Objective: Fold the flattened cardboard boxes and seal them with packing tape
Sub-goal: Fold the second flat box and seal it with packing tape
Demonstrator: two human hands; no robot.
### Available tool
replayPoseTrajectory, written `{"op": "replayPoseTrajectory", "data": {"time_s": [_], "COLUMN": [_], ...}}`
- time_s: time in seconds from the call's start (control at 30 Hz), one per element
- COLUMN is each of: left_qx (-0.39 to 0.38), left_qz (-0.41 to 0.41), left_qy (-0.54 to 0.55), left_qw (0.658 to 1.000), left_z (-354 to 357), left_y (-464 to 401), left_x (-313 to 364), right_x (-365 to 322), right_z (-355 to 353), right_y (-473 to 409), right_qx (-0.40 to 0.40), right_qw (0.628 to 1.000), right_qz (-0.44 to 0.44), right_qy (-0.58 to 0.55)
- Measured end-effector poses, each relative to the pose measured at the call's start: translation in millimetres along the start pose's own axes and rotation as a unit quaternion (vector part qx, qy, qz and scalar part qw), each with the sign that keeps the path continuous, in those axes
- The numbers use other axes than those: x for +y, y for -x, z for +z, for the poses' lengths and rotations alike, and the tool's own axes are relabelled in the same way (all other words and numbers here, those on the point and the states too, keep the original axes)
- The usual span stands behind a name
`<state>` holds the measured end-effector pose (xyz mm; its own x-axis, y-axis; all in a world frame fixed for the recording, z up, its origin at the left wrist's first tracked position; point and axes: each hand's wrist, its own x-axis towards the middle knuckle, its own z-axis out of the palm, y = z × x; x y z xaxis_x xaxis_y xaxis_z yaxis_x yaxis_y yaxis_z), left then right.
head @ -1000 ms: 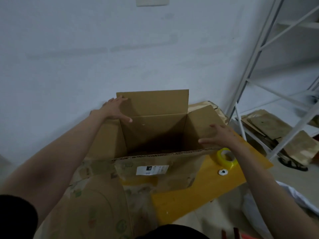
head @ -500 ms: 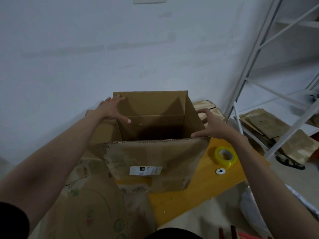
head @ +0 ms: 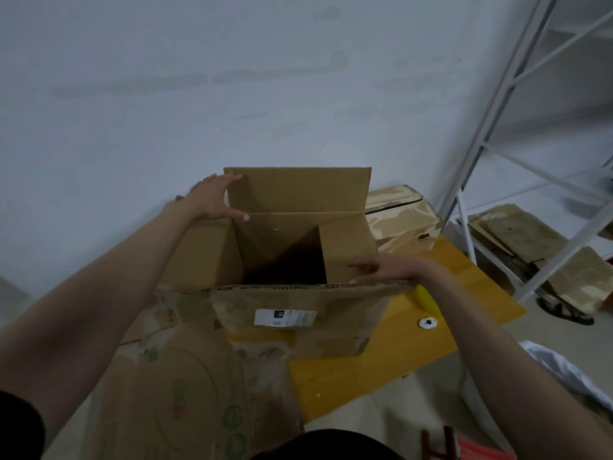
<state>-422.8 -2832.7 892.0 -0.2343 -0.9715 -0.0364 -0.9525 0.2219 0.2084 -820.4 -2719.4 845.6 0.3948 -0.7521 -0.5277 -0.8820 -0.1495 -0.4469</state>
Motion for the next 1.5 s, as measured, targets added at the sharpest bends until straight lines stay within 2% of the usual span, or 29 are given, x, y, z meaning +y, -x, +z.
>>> {"op": "replayPoseTrajectory", "data": {"time_s": [0.1,0.23,0.37,0.63,0.7,0.8,0.83,0.9,1.13,1.3,1.4,1.5], "left_qx": [0.012,0.001,0.001,0.011,0.034,0.016,-0.005,-0.029,0.018,0.047,0.019,-0.054], "left_qz": [0.020,0.022,0.019,-0.008,-0.069,-0.242,-0.280,-0.305,-0.261,-0.205,-0.182,-0.168], "left_qy": [0.013,0.045,0.062,0.073,0.042,-0.017,-0.004,0.046,0.099,0.226,0.229,0.205], "left_qw": [1.000,0.999,0.998,0.997,0.996,0.970,0.960,0.951,0.960,0.951,0.956,0.963], "left_z": [-3,-5,-2,-4,-7,-9,-10,-13,-35,-43,-45,-43], "left_y": [5,12,17,37,43,55,59,66,69,66,67,76], "left_x": [-2,-4,-2,4,-4,-21,-26,-34,-21,9,24,34], "right_x": [5,7,-3,-47,-54,-61,-63,-65,-71,-79,-82,-83], "right_z": [-9,-24,-54,-85,-83,-77,-75,-69,-55,-56,-51,-43], "right_y": [-1,-7,-20,-74,-83,-89,-90,-90,-88,-75,-67,-61], "right_qx": [0.054,0.160,0.235,0.200,0.196,0.180,0.173,0.165,0.128,0.102,0.087,0.080], "right_qw": [0.996,0.964,0.943,0.973,0.975,0.978,0.979,0.982,0.990,0.991,0.990,0.990], "right_qz": [-0.012,-0.018,-0.041,-0.044,-0.042,-0.044,-0.045,-0.046,-0.045,-0.046,-0.047,-0.049], "right_qy": [-0.071,-0.211,-0.231,-0.106,-0.097,-0.096,-0.094,-0.082,0.041,0.079,0.100,0.107]}}
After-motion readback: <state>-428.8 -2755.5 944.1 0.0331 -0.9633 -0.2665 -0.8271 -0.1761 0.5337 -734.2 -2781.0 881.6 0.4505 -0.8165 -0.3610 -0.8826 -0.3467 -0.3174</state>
